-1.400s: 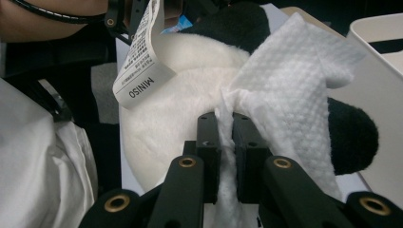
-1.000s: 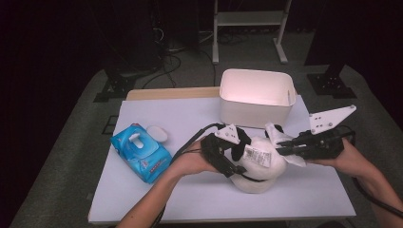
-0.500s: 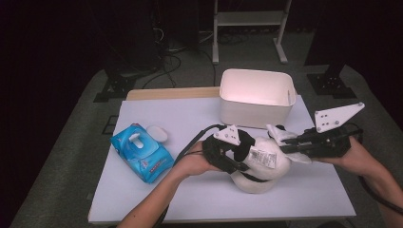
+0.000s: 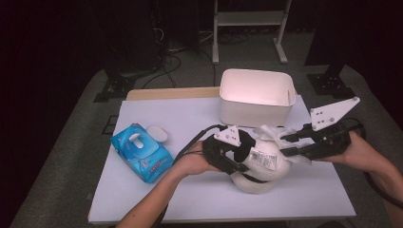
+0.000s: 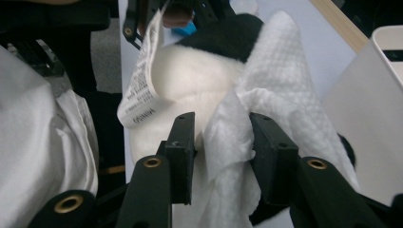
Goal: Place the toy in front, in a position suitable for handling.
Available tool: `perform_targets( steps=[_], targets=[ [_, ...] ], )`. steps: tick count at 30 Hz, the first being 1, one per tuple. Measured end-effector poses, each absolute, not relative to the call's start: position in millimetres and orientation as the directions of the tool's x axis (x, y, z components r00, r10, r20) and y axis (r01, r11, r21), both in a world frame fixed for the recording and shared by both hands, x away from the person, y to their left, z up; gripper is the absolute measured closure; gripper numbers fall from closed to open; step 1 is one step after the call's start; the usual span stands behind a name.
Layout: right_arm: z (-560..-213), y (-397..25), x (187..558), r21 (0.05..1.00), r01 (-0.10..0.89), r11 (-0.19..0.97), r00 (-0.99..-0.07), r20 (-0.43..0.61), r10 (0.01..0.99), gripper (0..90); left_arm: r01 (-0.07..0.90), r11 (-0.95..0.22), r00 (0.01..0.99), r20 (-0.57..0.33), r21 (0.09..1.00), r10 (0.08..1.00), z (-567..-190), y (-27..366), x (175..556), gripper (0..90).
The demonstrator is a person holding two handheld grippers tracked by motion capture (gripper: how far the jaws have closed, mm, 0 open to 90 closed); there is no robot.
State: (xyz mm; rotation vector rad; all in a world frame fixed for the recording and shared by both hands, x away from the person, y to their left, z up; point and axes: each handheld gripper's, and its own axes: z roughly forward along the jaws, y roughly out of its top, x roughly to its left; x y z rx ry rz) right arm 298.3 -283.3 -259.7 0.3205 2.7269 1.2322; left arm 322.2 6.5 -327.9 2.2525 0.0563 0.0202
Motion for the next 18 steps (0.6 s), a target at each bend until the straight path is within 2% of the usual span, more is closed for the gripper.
perform_targets(
  steps=[4,6,9,18],
  targets=[
    [-264,-289,301,0.729,0.152,0.668,-0.961,-0.048,0.272,62.0,0.029,-0.632,0.999,-0.004,0.774,0.041,-327,6,322,42.7],
    [-267,-288,302,0.728,0.157,0.667,-0.961,-0.043,0.273,70.8,0.022,-0.634,0.999,0.001,0.773,0.035,-327,4,322,42.8],
    [-269,-283,300,0.739,0.135,0.660,-0.964,-0.057,0.260,78.7,0.014,-0.642,0.999,0.007,0.767,0.031,-326,4,322,43.2],
    [-269,-292,303,0.723,0.151,0.675,-0.958,-0.060,0.279,80.6,0.009,-0.633,0.999,0.013,0.774,0.029,-324,15,321,44.8]
  ],
)
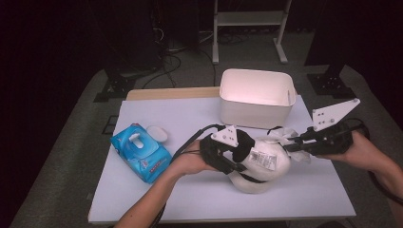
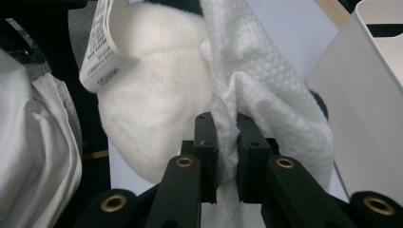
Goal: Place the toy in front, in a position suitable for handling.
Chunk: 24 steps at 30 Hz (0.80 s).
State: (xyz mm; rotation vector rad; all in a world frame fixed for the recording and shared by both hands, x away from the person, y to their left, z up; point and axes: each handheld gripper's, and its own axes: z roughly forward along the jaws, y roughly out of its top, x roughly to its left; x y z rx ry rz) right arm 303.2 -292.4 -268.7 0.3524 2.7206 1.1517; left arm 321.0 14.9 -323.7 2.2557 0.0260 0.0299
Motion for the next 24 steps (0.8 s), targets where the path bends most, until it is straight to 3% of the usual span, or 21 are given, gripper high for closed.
perform_targets(
  steps=[6,16,24],
  targets=[
    [-264,-270,297,0.748,0.085,0.658,-0.979,-0.061,0.196,80.6,-0.009,-0.646,0.999,0.030,0.764,0.022,-320,19,319,45.2],
    [-271,-270,315,0.719,0.131,0.683,-0.963,-0.071,0.259,80.5,0.019,-0.628,0.999,0.014,0.778,0.047,-323,44,319,45.2],
    [-262,-244,314,0.743,0.070,0.666,-0.982,-0.065,0.176,80.2,-0.009,-0.645,0.999,0.034,0.764,0.027,-320,34,318,45.2]
  ],
)
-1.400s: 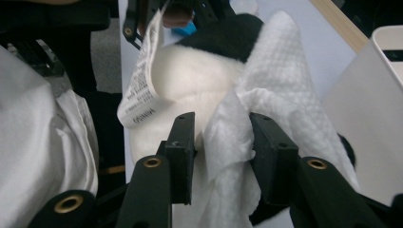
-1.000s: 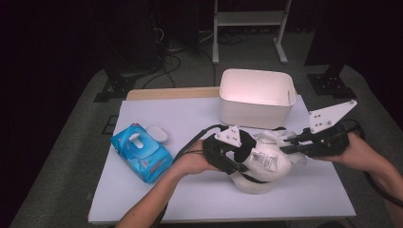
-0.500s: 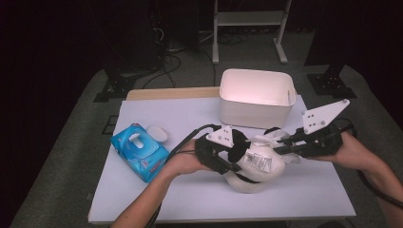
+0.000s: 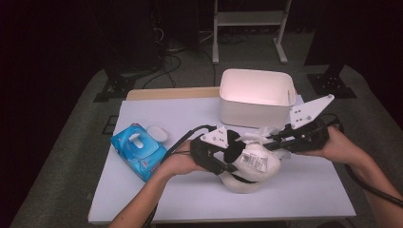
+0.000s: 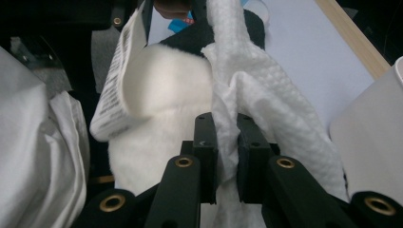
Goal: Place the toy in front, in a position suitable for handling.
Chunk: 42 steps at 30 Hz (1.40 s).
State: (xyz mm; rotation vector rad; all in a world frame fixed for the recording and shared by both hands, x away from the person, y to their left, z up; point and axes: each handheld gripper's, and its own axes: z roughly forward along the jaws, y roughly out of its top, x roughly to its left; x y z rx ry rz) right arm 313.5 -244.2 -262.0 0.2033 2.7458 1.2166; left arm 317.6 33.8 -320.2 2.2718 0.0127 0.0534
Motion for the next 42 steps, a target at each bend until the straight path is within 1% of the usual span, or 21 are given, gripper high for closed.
perform_targets(
  steps=[3,5,9,13,15,18,23,29,31,32,33,34,36,38,42],
  targets=[
    [-262,-251,318,0.742,0.100,0.663,-0.976,-0.056,0.209,80.2,-0.008,-0.638,0.999,0.032,0.770,0.026,-322,37,317,45.1],
    [-264,-256,319,0.749,0.116,0.653,-0.977,-0.033,0.212,79.2,-0.010,-0.634,0.999,0.031,0.773,0.022,-323,37,317,45.0],
    [-260,-256,312,0.743,0.097,0.662,-0.978,-0.054,0.204,72.5,-0.010,-0.640,0.999,0.030,0.768,0.021,-322,35,318,44.9],
    [-254,-259,308,0.746,0.100,0.658,-0.976,-0.057,0.212,66.3,-0.001,-0.641,0.999,0.023,0.767,0.027,-322,36,320,44.6],
    [-251,-262,306,0.749,0.098,0.655,-0.976,-0.056,0.210,64.8,0.002,-0.640,0.999,0.021,0.768,0.028,-322,37,321,44.5],
    [-247,-264,304,0.755,0.090,0.650,-0.977,-0.061,0.206,63.8,-0.004,-0.639,0.999,0.025,0.770,0.024,-323,37,320,44.5],
    [-244,-267,307,0.750,0.097,0.654,-0.971,-0.073,0.227,62.6,-0.016,-0.641,0.999,0.031,0.767,0.012,-322,36,319,44.4],
    [-256,-258,318,0.716,0.127,0.686,-0.973,-0.045,0.227,61.2,-0.051,-0.650,0.999,0.049,0.758,-0.021,-322,34,316,44.4],
    [-262,-254,320,0.704,0.139,0.696,-0.974,-0.031,0.226,61.0,-0.047,-0.651,0.999,0.045,0.758,-0.020,-322,33,316,44.4],
    [-264,-254,322,0.709,0.141,0.691,-0.974,-0.025,0.225,62.9,-0.046,-0.650,0.999,0.045,0.759,-0.017,-322,33,316,44.3],
    [-266,-254,322,0.717,0.150,0.681,-0.973,-0.014,0.229,69.2,-0.041,-0.647,0.999,0.043,0.761,-0.014,-323,33,317,44.3],
    [-268,-256,321,0.726,0.141,0.673,-0.974,-0.020,0.225,77.4,-0.035,-0.646,0.999,0.040,0.762,-0.008,-323,33,317,44.3],
    [-268,-258,319,0.732,0.118,0.671,-0.974,-0.047,0.222,80.0,-0.029,-0.642,0.999,0.035,0.766,-0.004,-323,33,318,44.3],
    [-266,-261,318,0.733,0.113,0.670,-0.972,-0.060,0.229,80.4,-0.033,-0.642,0.999,0.038,0.766,-0.007,-323,33,317,44.3],
    [-265,-274,321,0.732,0.151,0.664,-0.961,-0.050,0.273,80.4,-0.032,-0.642,0.999,0.037,0.766,-0.005,-323,34,317,44.2]
  ],
)
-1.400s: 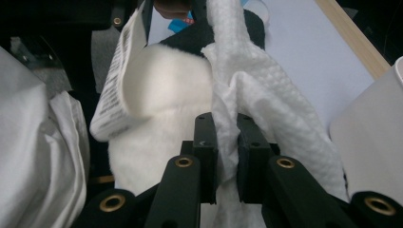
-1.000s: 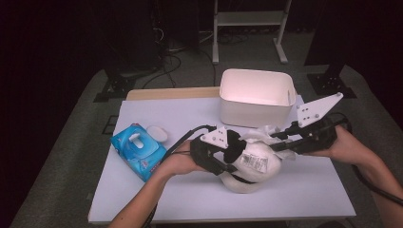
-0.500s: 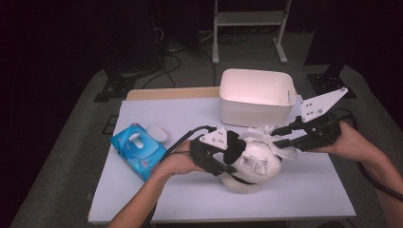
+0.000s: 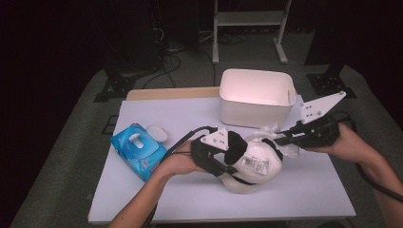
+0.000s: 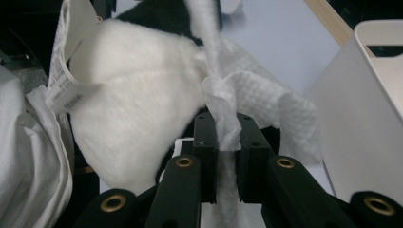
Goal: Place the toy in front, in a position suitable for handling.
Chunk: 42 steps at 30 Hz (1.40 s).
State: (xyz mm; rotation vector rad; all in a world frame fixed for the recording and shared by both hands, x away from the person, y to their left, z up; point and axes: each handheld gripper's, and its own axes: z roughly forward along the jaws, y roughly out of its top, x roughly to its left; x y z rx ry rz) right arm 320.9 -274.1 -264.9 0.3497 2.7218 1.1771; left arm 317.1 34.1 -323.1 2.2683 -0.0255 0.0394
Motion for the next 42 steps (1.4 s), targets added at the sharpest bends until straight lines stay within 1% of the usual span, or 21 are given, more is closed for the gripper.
perform_targets(
  steps=[2,4,6,8,10,16,20,25,28,31,35,38,42],
  targets=[
    [-267,-276,320,0.737,0.158,0.657,-0.960,-0.040,0.276,80.4,-0.034,-0.641,0.999,0.038,0.767,-0.007,-323,32,318,44.3],
    [-267,-273,317,0.743,0.146,0.654,-0.966,-0.036,0.256,80.4,-0.029,-0.641,0.999,0.039,0.767,0.001,-322,30,319,44.3],
    [-267,-264,313,0.749,0.126,0.650,-0.975,-0.028,0.221,80.4,-0.031,-0.645,0.999,0.042,0.764,0.002,-321,25,319,44.4],
    [-265,-255,309,0.749,0.093,0.656,-0.980,-0.049,0.195,80.4,-0.039,-0.648,0.999,0.050,0.760,-0.002,-320,22,319,44.2],
    [-261,-252,307,0.766,0.085,0.637,-0.984,-0.037,0.176,80.4,-0.037,-0.646,0.999,0.050,0.762,0.002,-320,22,318,44.2],
    [-263,-261,305,0.749,0.106,0.654,-0.982,-0.026,0.188,80.4,-0.019,-0.640,0.999,0.041,0.768,0.019,-321,28,321,44.1],
    [-265,-263,303,0.761,0.110,0.640,-0.983,-0.011,0.182,80.2,-0.024,-0.639,0.999,0.042,0.769,0.014,-320,23,322,44.2],
    [-254,-247,304,0.781,0.072,0.621,-0.991,-0.013,0.132,80.2,-0.038,-0.656,0.998,0.055,0.754,0.005,-315,14,321,44.3],
    [-251,-233,304,0.773,0.046,0.633,-0.994,-0.030,0.109,79.9,-0.032,-0.655,0.999,0.051,0.755,0.010,-315,11,322,44.5],
    [-251,-234,305,0.766,0.055,0.640,-0.992,-0.031,0.122,80.0,-0.008,-0.635,0.999,0.033,0.772,0.027,-316,18,323,45.1],
    [-254,-250,305,0.757,0.089,0.648,-0.987,-0.019,0.158,80.1,0.000,-0.627,0.999,0.028,0.779,0.035,-316,20,324,45.4],
    [-254,-256,303,0.757,0.092,0.647,-0.985,-0.025,0.169,80.1,-0.012,-0.637,0.999,0.038,0.771,0.028,-314,16,323,45.9],
    [-250,-250,303,0.759,0.075,0.647,-0.987,-0.037,0.158,80.1,-0.036,-0.654,0.998,0.061,0.756,0.015,-308,9,320,46.4]
  ],
)
